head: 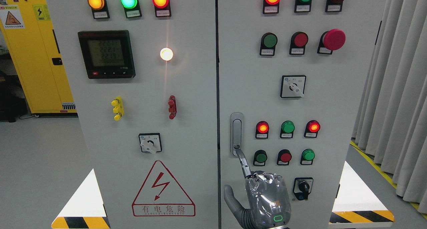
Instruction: Release door handle
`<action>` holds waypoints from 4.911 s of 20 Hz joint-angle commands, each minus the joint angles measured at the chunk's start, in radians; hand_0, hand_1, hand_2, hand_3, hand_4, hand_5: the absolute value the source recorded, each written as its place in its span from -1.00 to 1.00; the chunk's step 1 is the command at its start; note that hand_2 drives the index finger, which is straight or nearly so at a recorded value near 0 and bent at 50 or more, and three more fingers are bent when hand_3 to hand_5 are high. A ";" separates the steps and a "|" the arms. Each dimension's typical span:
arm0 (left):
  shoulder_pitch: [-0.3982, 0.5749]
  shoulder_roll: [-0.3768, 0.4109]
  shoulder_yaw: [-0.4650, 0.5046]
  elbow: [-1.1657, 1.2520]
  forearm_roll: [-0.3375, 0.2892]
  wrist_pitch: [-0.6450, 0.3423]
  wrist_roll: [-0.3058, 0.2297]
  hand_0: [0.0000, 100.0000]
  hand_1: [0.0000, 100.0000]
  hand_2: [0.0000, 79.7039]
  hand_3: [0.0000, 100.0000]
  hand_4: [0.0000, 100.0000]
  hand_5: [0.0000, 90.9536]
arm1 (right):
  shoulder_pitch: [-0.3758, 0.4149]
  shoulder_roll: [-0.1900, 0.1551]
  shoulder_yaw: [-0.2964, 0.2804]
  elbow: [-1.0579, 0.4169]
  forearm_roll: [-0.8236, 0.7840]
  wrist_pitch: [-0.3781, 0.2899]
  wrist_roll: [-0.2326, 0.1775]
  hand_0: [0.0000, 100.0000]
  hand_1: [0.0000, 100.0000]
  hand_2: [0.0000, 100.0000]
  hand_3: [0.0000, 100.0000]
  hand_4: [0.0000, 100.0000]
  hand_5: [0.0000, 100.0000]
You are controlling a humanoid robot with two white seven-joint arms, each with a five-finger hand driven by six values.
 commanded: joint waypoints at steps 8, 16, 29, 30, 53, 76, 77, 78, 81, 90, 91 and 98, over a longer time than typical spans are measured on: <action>0.000 0.000 0.000 -0.015 0.000 -0.001 0.000 -0.76 0.11 -1.00 -1.00 -1.00 -1.00 | -0.043 0.016 0.006 0.083 0.008 0.027 0.001 0.06 -0.23 -0.95 1.00 1.00 1.00; 0.000 0.000 0.000 -0.015 0.000 -0.001 0.000 -0.76 0.11 -1.00 -1.00 -1.00 -1.00 | -0.042 0.016 0.005 0.083 0.006 0.039 0.001 0.06 -0.22 -0.94 1.00 1.00 1.00; 0.000 0.000 0.000 -0.015 0.000 -0.001 0.000 -0.76 0.11 -1.00 -1.00 -1.00 -1.00 | -0.045 0.016 0.005 0.083 0.006 0.039 0.008 0.08 -0.22 -0.92 1.00 1.00 1.00; 0.000 0.000 0.000 -0.015 0.000 -0.001 0.000 -0.76 0.11 -1.00 -1.00 -1.00 -1.00 | -0.045 0.016 0.005 0.083 0.003 0.039 0.009 0.08 -0.22 -0.92 1.00 1.00 1.00; 0.000 0.000 0.000 -0.015 0.000 -0.001 0.000 -0.76 0.11 -1.00 -1.00 -1.00 -1.00 | -0.040 0.014 0.000 0.084 0.000 0.041 0.021 0.13 -0.18 -0.82 1.00 1.00 1.00; 0.000 0.000 0.000 -0.015 0.000 -0.001 0.000 -0.76 0.11 -1.00 -1.00 -1.00 -1.00 | -0.031 0.016 0.000 0.084 -0.001 0.041 0.031 0.13 -0.14 -0.79 1.00 1.00 1.00; 0.000 0.001 0.000 -0.015 0.000 -0.001 0.000 -0.76 0.11 -1.00 -1.00 -1.00 -1.00 | -0.031 0.016 0.000 0.084 -0.001 0.041 0.031 0.13 -0.14 -0.79 1.00 1.00 1.00; 0.000 0.000 0.000 -0.015 0.000 -0.001 0.000 -0.76 0.11 -1.00 -1.00 -1.00 -1.00 | -0.026 0.016 0.000 0.084 -0.001 0.041 0.031 0.13 -0.14 -0.79 1.00 1.00 1.00; 0.000 0.000 0.000 -0.015 0.000 -0.001 0.000 -0.76 0.11 -1.00 -1.00 -1.00 -1.00 | -0.023 0.016 0.000 0.084 -0.001 0.041 0.031 0.13 -0.14 -0.78 1.00 1.00 1.00; 0.000 0.000 0.000 -0.015 0.000 -0.001 0.000 -0.76 0.11 -1.00 -1.00 -1.00 -1.00 | -0.017 0.014 -0.002 0.086 -0.003 0.041 0.029 0.12 -0.13 -0.78 1.00 1.00 1.00; 0.000 0.000 0.000 -0.015 0.000 -0.001 0.000 -0.76 0.11 -1.00 -1.00 -1.00 -1.00 | -0.017 0.014 -0.002 0.086 -0.003 0.039 0.029 0.12 -0.13 -0.78 1.00 1.00 1.00; 0.000 0.000 0.000 -0.015 0.000 -0.001 0.000 -0.76 0.11 -1.00 -1.00 -1.00 -1.00 | -0.022 0.014 0.000 0.074 -0.004 0.038 0.018 0.12 -0.13 -0.78 1.00 1.00 1.00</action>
